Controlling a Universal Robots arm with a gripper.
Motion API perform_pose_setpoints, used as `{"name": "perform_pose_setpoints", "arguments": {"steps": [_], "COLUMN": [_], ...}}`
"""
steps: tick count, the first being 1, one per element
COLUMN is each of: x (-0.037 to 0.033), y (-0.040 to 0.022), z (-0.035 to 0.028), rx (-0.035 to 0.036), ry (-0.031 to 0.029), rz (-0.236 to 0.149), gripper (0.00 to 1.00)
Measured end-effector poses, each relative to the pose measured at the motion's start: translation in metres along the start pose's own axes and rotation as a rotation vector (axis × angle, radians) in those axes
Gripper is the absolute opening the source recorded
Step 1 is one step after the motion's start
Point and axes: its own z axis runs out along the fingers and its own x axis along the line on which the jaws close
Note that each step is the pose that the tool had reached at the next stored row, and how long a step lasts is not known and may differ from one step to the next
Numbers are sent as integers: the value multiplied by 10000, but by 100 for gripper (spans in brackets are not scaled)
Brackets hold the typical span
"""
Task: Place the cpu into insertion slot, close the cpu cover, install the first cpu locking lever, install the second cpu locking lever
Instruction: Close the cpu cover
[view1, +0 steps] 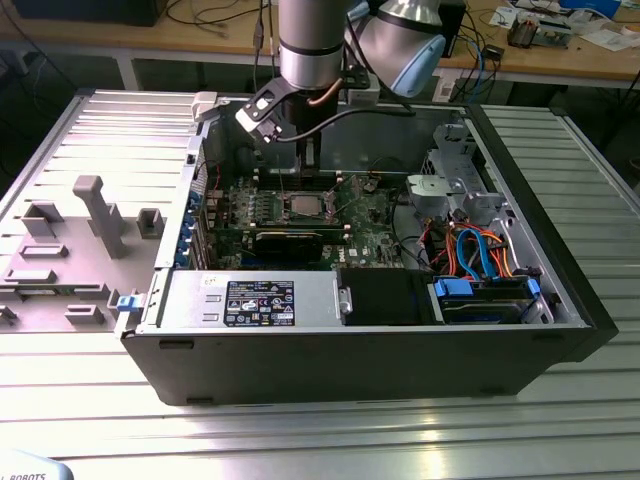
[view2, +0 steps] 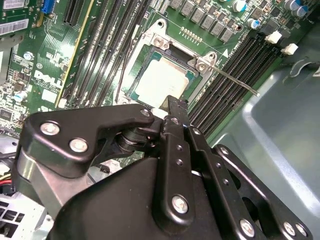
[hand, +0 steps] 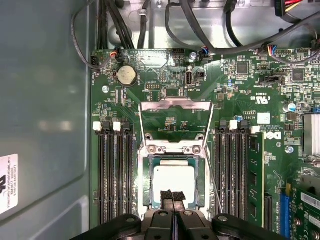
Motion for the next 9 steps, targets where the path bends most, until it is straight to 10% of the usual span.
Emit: {"name": "perform_pose_setpoints", "arguments": {"steps": [9], "x": [6], "y": [3], "z": [-141], "rx": [0], "ry": [-12], "rz": [0], "gripper": [11]}}
